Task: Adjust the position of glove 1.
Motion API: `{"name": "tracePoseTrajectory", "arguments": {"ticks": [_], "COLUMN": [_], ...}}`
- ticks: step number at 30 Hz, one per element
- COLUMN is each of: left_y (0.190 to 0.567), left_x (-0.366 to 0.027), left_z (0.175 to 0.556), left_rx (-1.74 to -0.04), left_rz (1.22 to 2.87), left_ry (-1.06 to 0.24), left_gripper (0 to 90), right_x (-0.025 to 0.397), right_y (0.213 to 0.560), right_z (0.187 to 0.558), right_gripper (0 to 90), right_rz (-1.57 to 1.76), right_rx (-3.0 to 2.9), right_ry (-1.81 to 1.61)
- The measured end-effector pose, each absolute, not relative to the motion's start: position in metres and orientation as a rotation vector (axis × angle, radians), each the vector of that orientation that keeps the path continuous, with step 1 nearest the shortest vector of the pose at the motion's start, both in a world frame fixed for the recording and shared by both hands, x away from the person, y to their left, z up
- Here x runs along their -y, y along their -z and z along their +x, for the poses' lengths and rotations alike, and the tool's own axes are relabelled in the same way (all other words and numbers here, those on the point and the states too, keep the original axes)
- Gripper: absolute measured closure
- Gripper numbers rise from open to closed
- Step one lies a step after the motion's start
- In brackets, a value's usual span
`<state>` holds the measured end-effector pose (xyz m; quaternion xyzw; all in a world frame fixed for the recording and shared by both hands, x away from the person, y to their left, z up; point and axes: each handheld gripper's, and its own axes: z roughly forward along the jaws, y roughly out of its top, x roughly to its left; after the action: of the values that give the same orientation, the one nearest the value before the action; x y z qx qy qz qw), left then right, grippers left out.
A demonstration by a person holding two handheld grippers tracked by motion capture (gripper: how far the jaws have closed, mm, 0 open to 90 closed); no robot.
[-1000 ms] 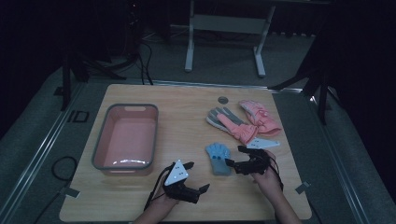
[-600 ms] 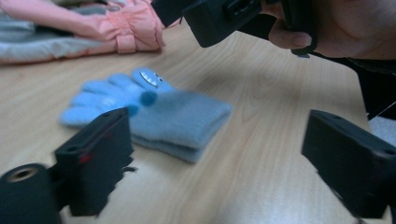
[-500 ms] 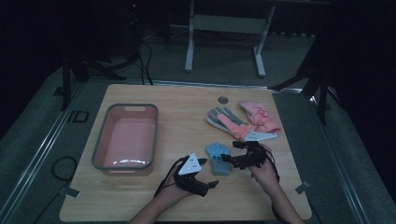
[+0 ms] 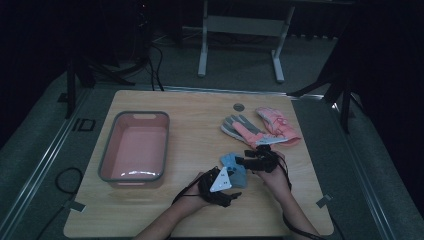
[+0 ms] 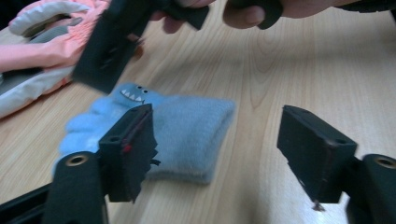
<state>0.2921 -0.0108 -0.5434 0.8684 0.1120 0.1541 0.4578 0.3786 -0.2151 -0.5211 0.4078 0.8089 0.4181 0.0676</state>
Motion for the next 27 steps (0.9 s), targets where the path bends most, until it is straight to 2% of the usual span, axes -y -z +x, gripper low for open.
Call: {"name": "tracePoseTrajectory", "arguments": {"ticks": [5, 7, 11, 15, 18, 19, 21, 25, 26, 27], "left_y": [0.549, 0.551, 0.554, 0.557, 0.559, 0.559, 0.560, 0.558, 0.557, 0.553], "left_x": [0.018, 0.021, 0.022, 0.023, 0.023, 0.023, 0.022, 0.025, 0.025, 0.025], "left_z": [0.302, 0.303, 0.304, 0.302, 0.301, 0.301, 0.303, 0.302, 0.302, 0.304], "left_rx": [-0.259, -0.247, -0.239, -0.230, -0.245, -0.245, -0.251, -0.256, -0.271, -0.295], "left_rz": [2.191, 2.226, 2.272, 2.296, 2.294, 2.294, 2.292, 2.305, 2.301, 2.305], "left_ry": [-0.392, -0.409, -0.401, -0.435, -0.435, -0.435, -0.427, -0.454, -0.450, -0.423], "left_gripper": [33.4, 37.4, 43.4, 48.7, 53.7, 55.5, 58.7, 68.9, 68.9, 74.5], "right_x": [0.207, 0.203, 0.199, 0.199, 0.198, 0.198, 0.196, 0.195, 0.195, 0.197], "right_y": [0.533, 0.539, 0.550, 0.551, 0.551, 0.551, 0.551, 0.551, 0.551, 0.551], "right_z": [0.383, 0.382, 0.377, 0.371, 0.369, 0.369, 0.368, 0.369, 0.369, 0.370], "right_gripper": [33.9, 33.0, 34.1, 43.2, 59.8, 59.8, 72.8, 76.4, 77.0, 77.9], "right_rz": [1.250, 1.242, 1.218, 1.181, 1.159, 1.159, 1.164, 1.180, 1.190, 1.217], "right_rx": [-2.445, -2.456, -2.468, -2.462, -2.496, -2.496, -2.532, -2.548, -2.551, -2.552], "right_ry": [-1.204, -1.164, -1.104, -1.098, -1.114, -1.114, -1.138, -1.151, -1.157, -1.174]}}
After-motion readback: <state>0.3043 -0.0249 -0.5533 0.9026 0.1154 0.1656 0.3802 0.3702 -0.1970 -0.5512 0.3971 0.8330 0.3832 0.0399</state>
